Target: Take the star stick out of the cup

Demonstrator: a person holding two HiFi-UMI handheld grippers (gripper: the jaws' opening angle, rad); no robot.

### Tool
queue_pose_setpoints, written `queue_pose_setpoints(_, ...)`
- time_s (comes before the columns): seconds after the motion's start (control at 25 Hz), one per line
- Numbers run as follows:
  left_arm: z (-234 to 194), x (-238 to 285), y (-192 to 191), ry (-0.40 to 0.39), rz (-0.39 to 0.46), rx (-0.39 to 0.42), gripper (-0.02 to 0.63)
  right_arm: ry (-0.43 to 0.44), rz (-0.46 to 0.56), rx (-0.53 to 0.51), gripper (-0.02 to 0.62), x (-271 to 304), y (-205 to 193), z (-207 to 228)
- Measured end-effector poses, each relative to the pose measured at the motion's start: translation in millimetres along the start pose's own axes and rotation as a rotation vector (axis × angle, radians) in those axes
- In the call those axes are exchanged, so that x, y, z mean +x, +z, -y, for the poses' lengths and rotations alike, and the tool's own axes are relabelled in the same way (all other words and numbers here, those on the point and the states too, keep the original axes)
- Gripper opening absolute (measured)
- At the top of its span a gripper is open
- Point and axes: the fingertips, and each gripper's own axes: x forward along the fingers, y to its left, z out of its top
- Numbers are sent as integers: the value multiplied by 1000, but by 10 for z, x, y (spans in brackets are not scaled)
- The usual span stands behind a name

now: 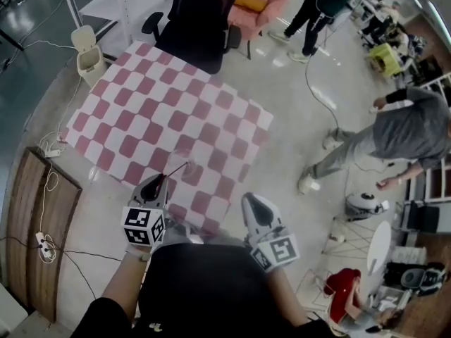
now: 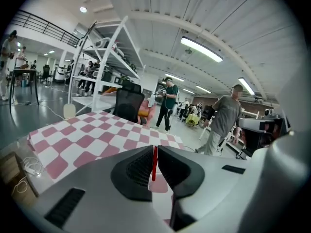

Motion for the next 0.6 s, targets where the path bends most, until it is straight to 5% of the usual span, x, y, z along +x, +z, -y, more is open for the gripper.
queue_pose_setpoints(0.6, 138, -279, 636, 19, 87, 74, 54, 55, 76, 20, 34, 174, 221, 81)
